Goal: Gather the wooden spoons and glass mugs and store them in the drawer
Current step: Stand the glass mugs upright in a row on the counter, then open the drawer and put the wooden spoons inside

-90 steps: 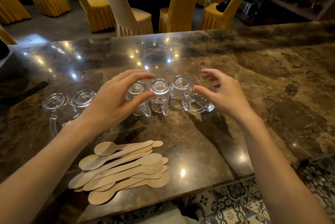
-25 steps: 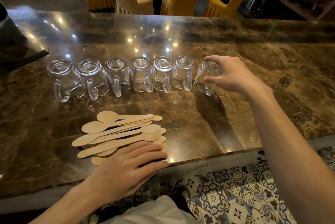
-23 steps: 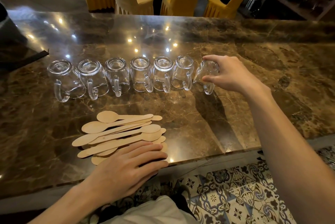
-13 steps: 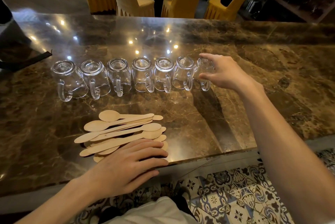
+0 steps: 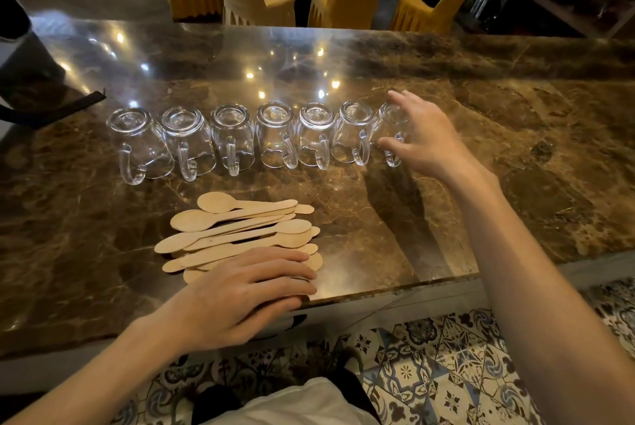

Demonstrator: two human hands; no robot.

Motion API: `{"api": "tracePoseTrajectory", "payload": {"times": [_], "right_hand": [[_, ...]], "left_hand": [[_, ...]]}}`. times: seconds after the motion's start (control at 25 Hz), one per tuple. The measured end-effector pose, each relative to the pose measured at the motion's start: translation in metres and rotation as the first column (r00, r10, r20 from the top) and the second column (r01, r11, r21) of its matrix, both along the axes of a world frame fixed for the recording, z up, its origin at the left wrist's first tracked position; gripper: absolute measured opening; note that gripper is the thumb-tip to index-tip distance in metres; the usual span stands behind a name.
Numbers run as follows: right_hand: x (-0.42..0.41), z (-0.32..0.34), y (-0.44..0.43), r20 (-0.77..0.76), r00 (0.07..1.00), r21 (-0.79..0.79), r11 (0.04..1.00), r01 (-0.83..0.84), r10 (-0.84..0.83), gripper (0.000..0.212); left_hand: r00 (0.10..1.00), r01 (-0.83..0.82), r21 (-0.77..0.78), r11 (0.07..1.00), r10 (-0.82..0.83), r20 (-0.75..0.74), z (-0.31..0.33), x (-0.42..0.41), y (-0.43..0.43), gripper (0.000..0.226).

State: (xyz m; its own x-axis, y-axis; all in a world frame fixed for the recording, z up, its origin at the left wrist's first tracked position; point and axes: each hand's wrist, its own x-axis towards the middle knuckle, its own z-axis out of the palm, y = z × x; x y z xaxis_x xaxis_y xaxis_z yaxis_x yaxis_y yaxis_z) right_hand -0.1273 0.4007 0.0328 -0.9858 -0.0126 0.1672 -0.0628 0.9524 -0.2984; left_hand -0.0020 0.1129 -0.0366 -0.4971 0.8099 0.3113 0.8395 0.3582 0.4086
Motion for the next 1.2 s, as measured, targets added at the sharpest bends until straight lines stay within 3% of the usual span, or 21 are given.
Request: {"api": "tracePoseTrajectory", "payload": {"times": [0.08,0.16,0.24,0.32,0.52,0.68,0.8,0.88,1.0,1.08,1.2], "right_hand": [[0.022,0.003,-0.011,-0.195,0.978,-0.145,0.988,0.048,-0.076,0.062],[0.051,0.003,-0.030,-0.317,0.936,-0.427,0.904,0.001,-0.151,0.045],[0.081,0.000,-0.056,-0.292,0.939,-0.707,0.703,-0.082,-0.183,0.031],[0.107,-0.007,-0.084,-0.212,0.964,-0.872,0.477,-0.113,-0.159,0.022],[0.150,-0.028,-0.139,-0.065,0.995,-0.997,0.034,-0.062,-0.077,0.016],[0.185,-0.052,-0.163,0.095,0.993,-0.920,-0.375,0.114,0.069,0.016],[0.208,-0.074,-0.178,0.243,0.959,-0.763,-0.581,0.284,0.150,0.016],[0.219,-0.092,-0.188,0.418,0.891,-0.637,-0.643,0.425,0.175,0.018],[0.224,-0.123,-0.198,0.721,0.669,-0.347,-0.742,0.574,0.180,0.022],[0.220,-0.137,-0.198,0.809,0.558,-0.205,-0.801,0.562,0.185,0.021],[0.211,-0.146,-0.199,0.826,0.535,-0.161,-0.836,0.525,0.177,0.034]], "left_hand": [[0.999,-0.042,0.082,0.996,0.043,-0.009,0.008,0.000,-0.005,0.029],[0.995,-0.092,0.143,0.985,0.097,-0.028,0.014,0.000,-0.011,0.029],[0.979,-0.198,0.197,0.960,0.204,-0.010,0.016,-0.001,-0.020,0.028],[0.931,-0.361,0.230,0.904,0.364,0.034,0.014,0.001,-0.035,0.028],[0.744,-0.663,0.122,0.739,0.668,-0.002,0.004,0.006,-0.082,0.039],[0.583,-0.806,-0.113,0.581,0.812,0.026,-0.006,0.004,-0.089,0.057],[0.525,-0.834,-0.222,0.506,0.850,-0.035,-0.015,0.005,-0.090,0.060],[0.522,-0.830,-0.256,0.496,0.852,-0.042,-0.017,0.007,-0.092,0.063],[0.540,-0.813,-0.285,0.508,0.841,-0.040,-0.018,0.007,-0.093,0.076],[0.551,-0.799,-0.314,0.513,0.833,-0.040,-0.017,0.007,-0.089,0.087],[0.566,-0.779,-0.366,0.509,0.822,-0.060,-0.015,0.010,-0.087,0.095]]}}
